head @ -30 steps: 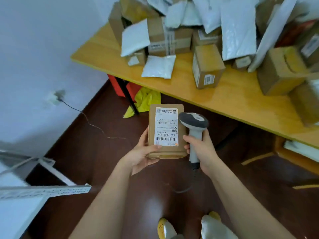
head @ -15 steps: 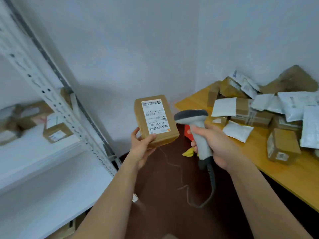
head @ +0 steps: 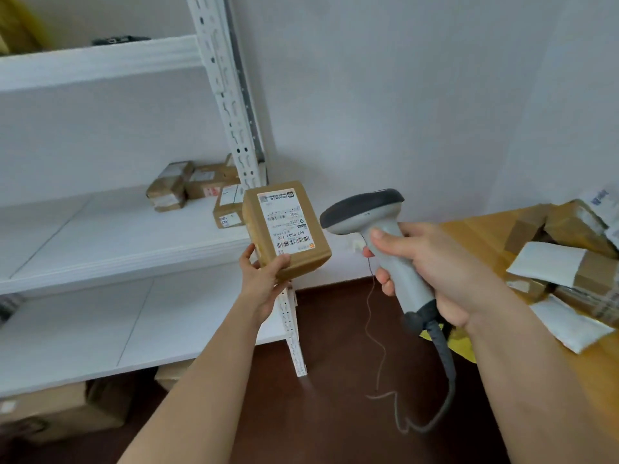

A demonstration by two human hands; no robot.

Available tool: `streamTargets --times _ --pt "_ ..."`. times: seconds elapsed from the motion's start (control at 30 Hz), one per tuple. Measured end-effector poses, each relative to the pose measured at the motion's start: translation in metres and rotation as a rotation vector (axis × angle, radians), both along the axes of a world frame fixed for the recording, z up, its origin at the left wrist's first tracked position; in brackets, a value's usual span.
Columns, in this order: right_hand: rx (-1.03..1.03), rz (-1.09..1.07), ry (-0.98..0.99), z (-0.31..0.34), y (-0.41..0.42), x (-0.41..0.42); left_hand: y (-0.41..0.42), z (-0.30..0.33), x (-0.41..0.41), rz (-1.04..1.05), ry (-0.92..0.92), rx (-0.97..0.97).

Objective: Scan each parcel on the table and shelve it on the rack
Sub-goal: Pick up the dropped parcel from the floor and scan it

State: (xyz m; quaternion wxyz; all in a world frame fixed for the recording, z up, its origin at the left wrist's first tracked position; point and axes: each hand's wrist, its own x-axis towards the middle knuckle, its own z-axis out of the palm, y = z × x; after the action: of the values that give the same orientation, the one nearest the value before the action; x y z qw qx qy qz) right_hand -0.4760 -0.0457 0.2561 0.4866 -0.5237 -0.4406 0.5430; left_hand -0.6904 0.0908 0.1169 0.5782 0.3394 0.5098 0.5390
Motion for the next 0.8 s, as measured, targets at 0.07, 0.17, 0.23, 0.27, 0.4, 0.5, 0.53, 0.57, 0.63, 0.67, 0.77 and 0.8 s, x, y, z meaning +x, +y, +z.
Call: streamTargets --times 0.07,0.17,0.23,0.27,0.4,0.5,0.53,0.57,0.63,0.67,0.77,0.8 --pt "0.004 0.036 -0.013 -0.001 0.004 -0.014 -0.004 -0.002 -0.018 0.047 -0.007 -0.006" --pt "0.017 0.086 0.006 0.001 0.015 -0.039 -0.002 -0.001 -0.048 0.104 -0.034 -0.017" --pt "0.027 0.108 0.043 0.002 0.029 -0.061 0.004 0.0 -0.072 0.135 -0.061 -0.041" --pt "0.024 0.111 0.059 0.002 0.036 -0.074 0.008 0.0 -0.085 0.154 -0.073 -0.059" --pt "0.009 0.096 0.049 -0.009 0.076 -0.135 0.031 0.0 -0.151 0.23 -0.145 -0.163" --pt "-0.027 0.065 0.053 -0.026 0.115 -0.189 0.055 -0.001 -0.21 0.264 -0.175 -0.204" --pt "-0.047 0.05 0.077 -0.033 0.129 -0.208 0.065 -0.002 -0.231 0.266 -0.175 -0.213" --pt "-0.067 0.031 0.109 -0.04 0.144 -0.229 0.074 -0.003 -0.253 0.261 -0.164 -0.225" --pt "-0.117 -0.011 0.17 -0.052 0.172 -0.271 0.091 -0.006 -0.295 0.247 -0.125 -0.27" --pt "-0.143 -0.023 0.193 -0.056 0.186 -0.291 0.099 -0.006 -0.314 0.238 -0.103 -0.294" --pt "-0.187 -0.053 0.236 -0.065 0.221 -0.334 0.129 -0.001 -0.361 0.205 -0.001 -0.332" --pt "-0.193 -0.065 0.234 -0.068 0.231 -0.344 0.141 -0.001 -0.371 0.19 0.04 -0.337"
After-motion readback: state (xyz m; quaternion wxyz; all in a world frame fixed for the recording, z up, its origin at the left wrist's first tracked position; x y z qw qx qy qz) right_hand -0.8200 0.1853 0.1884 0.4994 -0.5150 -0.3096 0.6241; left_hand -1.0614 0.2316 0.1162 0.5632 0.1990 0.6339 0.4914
